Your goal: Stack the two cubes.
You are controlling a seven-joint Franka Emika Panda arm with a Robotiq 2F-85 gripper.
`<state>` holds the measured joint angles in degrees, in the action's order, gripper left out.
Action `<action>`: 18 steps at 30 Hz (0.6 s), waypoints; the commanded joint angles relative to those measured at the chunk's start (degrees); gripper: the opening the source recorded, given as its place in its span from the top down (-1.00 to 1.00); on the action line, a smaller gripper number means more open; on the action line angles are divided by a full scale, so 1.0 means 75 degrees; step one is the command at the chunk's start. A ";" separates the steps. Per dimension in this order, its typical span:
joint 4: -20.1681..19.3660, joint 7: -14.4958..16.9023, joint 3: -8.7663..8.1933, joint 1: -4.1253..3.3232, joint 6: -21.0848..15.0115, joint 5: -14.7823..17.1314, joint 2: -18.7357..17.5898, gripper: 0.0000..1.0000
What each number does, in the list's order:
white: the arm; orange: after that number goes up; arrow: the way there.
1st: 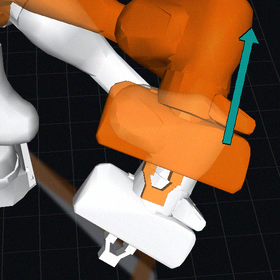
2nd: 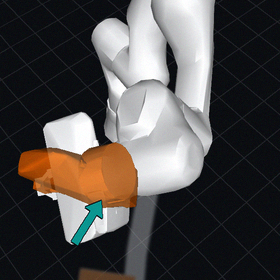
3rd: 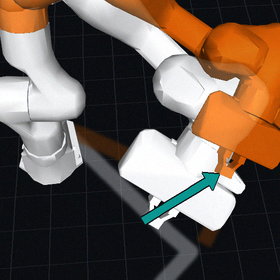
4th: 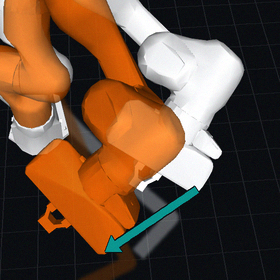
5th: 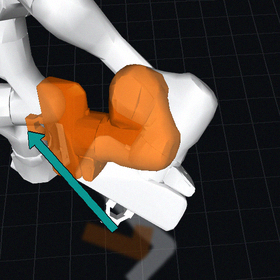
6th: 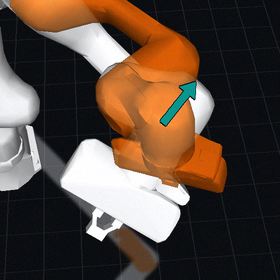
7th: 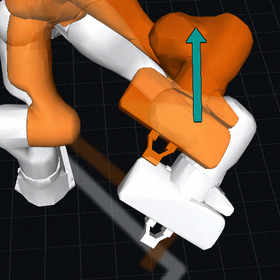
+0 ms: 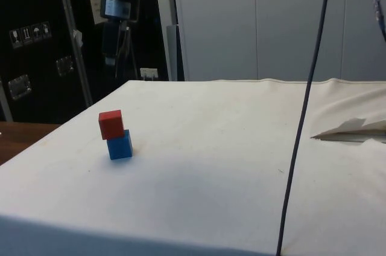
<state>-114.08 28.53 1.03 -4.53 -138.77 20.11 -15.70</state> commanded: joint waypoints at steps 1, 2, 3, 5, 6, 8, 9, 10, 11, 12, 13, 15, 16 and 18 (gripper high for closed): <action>-0.0145 -0.0092 -0.0023 -0.0046 -0.0145 -0.0084 0.0115 -1.00; -0.0214 -0.0084 -0.0023 -0.0046 -0.0168 -0.0084 0.0168 -1.00; -0.0275 -0.0076 -0.0023 -0.0053 -0.0199 -0.0092 0.0222 -1.00; -0.0481 -0.0076 -0.0015 -0.0069 -0.0283 -0.0107 0.0390 -1.00; -0.0535 -0.0076 -0.0008 -0.0076 -0.0298 -0.0107 0.0435 -1.00; -0.0672 -0.0069 0.0000 -0.0084 -0.0367 -0.0115 0.0542 -1.00; -0.0565 0.0000 0.0015 -0.0046 -0.0244 -0.0031 0.0466 -1.00; -0.0733 -0.0061 0.0000 -0.0084 -0.0397 -0.0122 0.0588 -1.00; -0.0863 -0.0046 0.0015 -0.0092 -0.0466 -0.0122 0.0688 -1.00; -0.0924 -0.0038 0.0015 -0.0092 -0.0497 -0.0115 0.0733 -1.00; -0.0993 -0.0031 0.0023 -0.0092 -0.0535 -0.0115 0.0779 -1.00; -0.1123 -0.0008 0.0038 -0.0092 -0.0604 -0.0092 0.0871 -1.00; -0.1184 0.0008 0.0046 -0.0092 -0.0642 -0.0084 0.0917 -1.00; -0.1161 0.0046 0.0061 -0.0069 -0.0558 -0.0038 0.0901 -1.00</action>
